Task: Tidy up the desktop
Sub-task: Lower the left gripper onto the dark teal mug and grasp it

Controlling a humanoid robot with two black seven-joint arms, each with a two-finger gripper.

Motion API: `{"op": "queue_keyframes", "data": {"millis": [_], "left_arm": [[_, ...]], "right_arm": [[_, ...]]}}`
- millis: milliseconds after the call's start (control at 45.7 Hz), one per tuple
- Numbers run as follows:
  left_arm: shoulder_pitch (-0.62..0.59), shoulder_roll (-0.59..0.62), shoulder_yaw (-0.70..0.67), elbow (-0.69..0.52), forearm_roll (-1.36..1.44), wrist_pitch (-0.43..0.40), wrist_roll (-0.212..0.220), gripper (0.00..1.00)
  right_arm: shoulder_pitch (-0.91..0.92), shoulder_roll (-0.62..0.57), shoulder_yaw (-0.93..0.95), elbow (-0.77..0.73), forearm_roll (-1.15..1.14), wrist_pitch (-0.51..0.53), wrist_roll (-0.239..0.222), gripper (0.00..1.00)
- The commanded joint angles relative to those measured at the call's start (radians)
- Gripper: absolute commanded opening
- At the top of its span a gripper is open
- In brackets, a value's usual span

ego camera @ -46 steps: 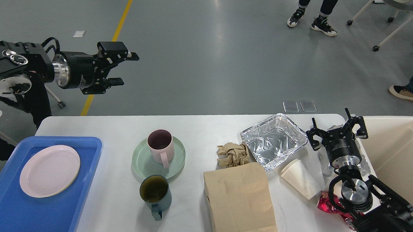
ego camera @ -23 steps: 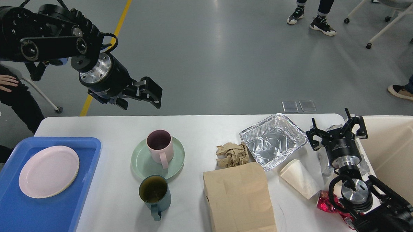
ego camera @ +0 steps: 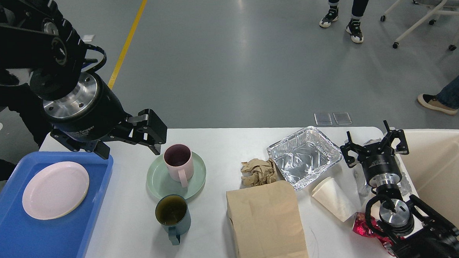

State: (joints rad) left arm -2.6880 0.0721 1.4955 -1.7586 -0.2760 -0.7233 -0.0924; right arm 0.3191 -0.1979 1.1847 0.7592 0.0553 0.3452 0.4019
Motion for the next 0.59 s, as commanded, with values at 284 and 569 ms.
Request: {"op": "queue_keyframes", "data": {"millis": [284, 569], "left_arm": [[0.128, -0.087, 0.074, 0.027, -0.114, 0.015, -0.004, 0.97], [0.444, -0.126, 0.020, 0.142, -0.115, 0.060, 0.008, 0.93]], "right_arm": [[0.000, 0.000, 0.001, 0.002, 0.000, 0.000, 0.000, 1.00], [0.000, 0.000, 0.001, 0.000, 0.000, 0.000, 0.000, 1.00]]}}
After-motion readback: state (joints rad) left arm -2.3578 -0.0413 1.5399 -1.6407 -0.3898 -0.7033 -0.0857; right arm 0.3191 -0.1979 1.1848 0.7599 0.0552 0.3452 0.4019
